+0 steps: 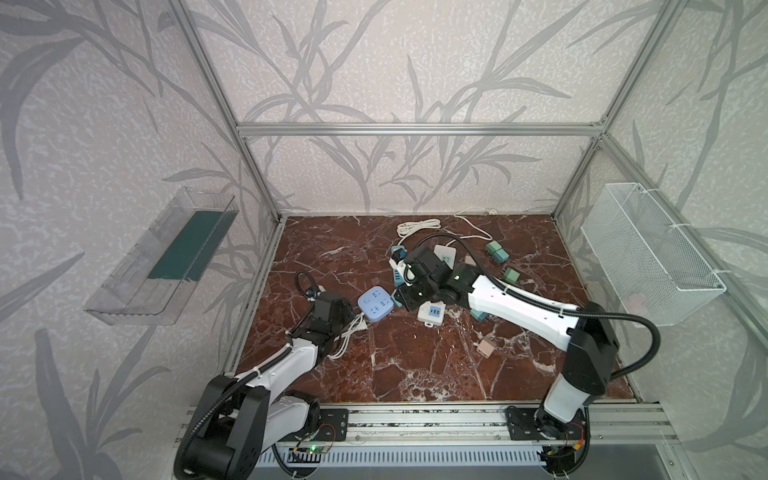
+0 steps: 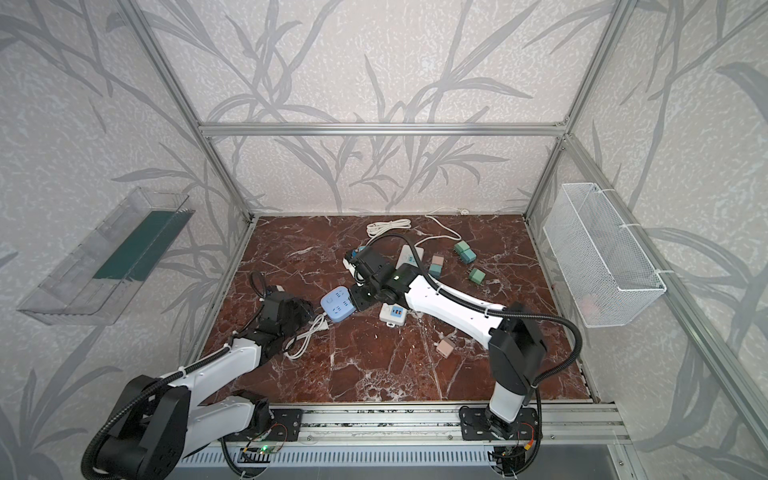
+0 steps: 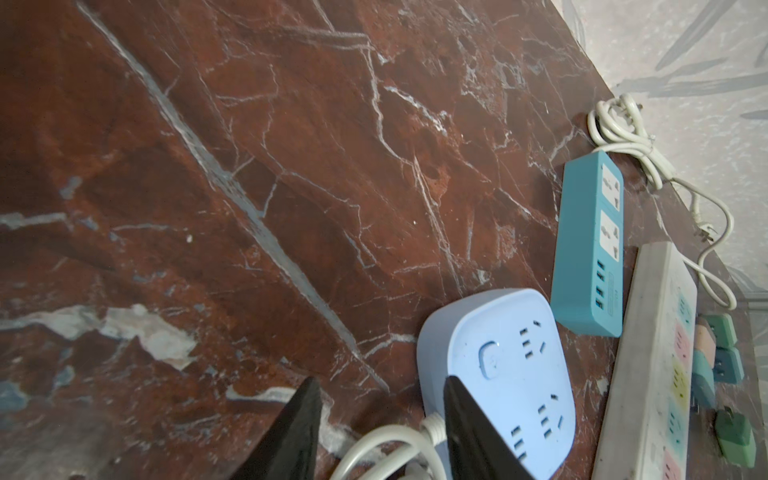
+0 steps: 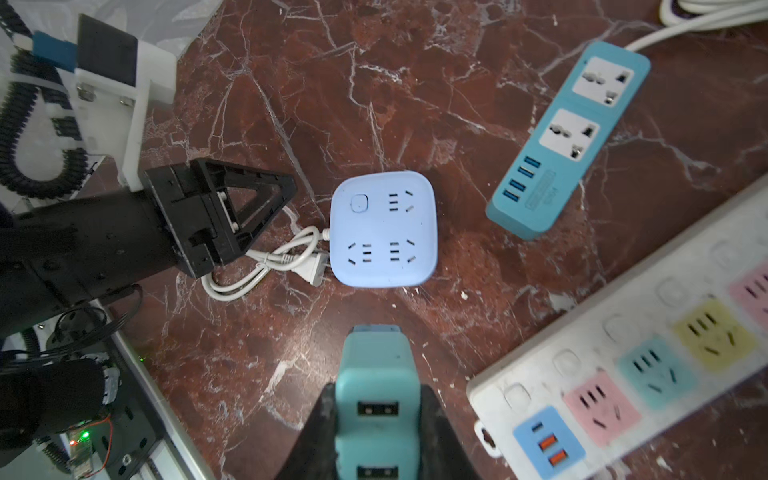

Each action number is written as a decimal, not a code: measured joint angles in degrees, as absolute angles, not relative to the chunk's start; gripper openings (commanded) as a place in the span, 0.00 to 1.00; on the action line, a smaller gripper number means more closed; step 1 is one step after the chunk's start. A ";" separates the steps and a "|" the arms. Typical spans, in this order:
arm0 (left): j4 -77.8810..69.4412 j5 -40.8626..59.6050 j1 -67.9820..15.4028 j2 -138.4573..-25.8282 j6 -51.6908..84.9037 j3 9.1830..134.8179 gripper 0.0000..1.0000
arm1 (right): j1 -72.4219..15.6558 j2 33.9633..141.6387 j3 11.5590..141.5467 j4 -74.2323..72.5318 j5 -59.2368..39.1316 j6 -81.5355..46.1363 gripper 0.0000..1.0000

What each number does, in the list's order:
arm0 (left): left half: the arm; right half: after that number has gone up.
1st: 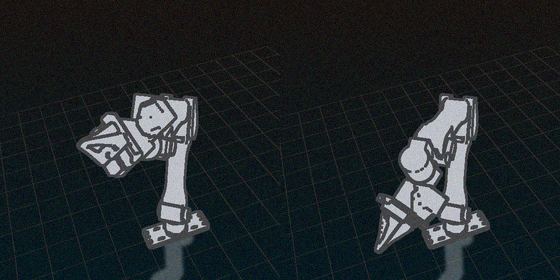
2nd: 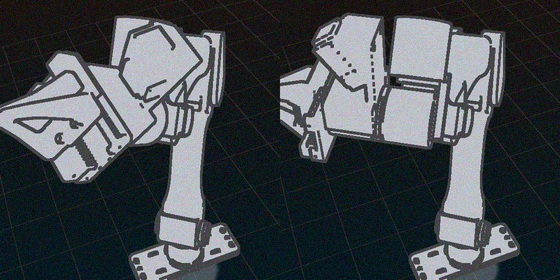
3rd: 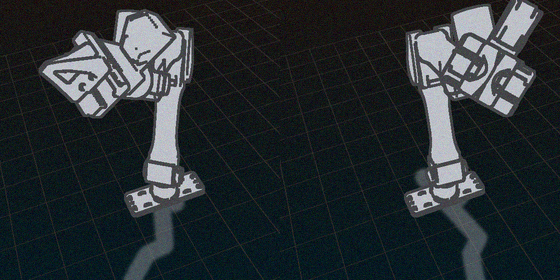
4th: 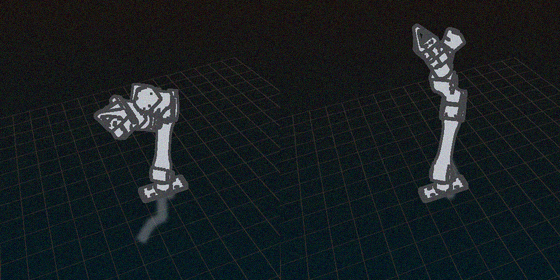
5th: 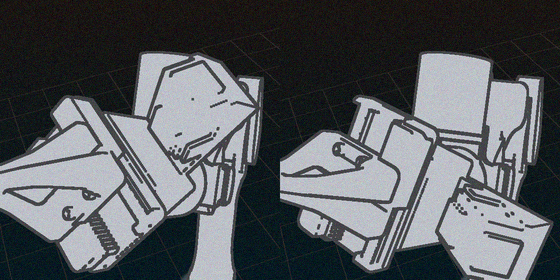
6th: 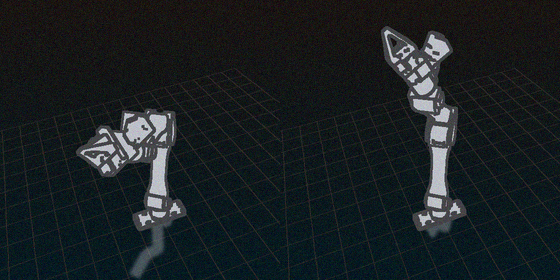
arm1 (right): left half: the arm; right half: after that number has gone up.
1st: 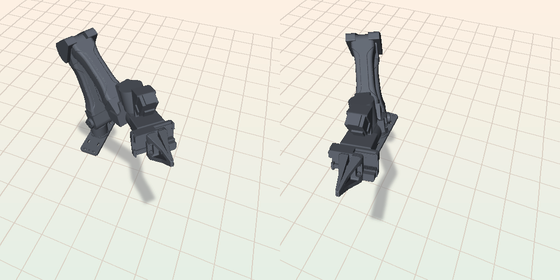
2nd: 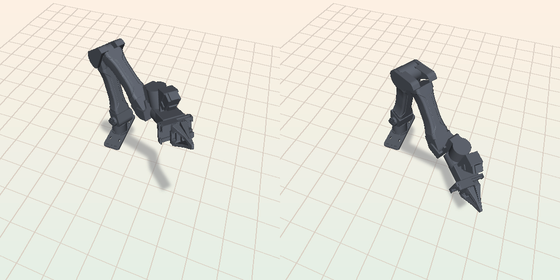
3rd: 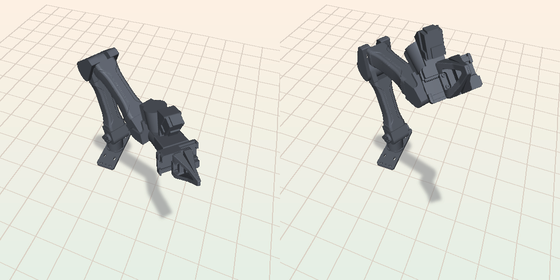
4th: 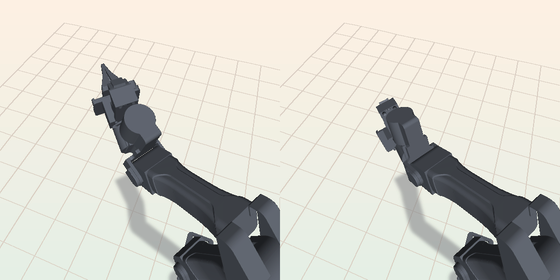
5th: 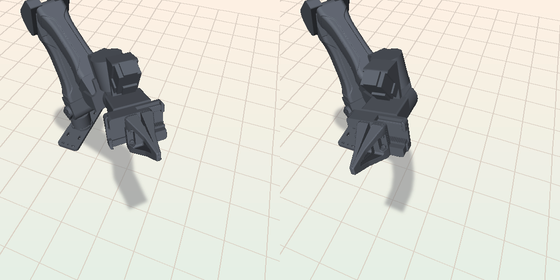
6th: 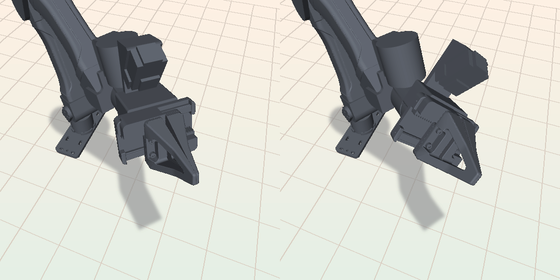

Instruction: Insert the plug

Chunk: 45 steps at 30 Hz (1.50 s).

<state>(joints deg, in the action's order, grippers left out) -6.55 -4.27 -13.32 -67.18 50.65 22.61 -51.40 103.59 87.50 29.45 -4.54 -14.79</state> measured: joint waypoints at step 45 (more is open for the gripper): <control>-26.11 29.02 -17.08 -107.96 50.83 46.26 0.30 | -51.31 97.45 81.28 31.03 6.55 -11.79 0.00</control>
<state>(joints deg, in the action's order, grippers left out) -26.11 29.02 -17.08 -107.96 50.83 46.26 -51.31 97.45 81.28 31.03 6.55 -11.79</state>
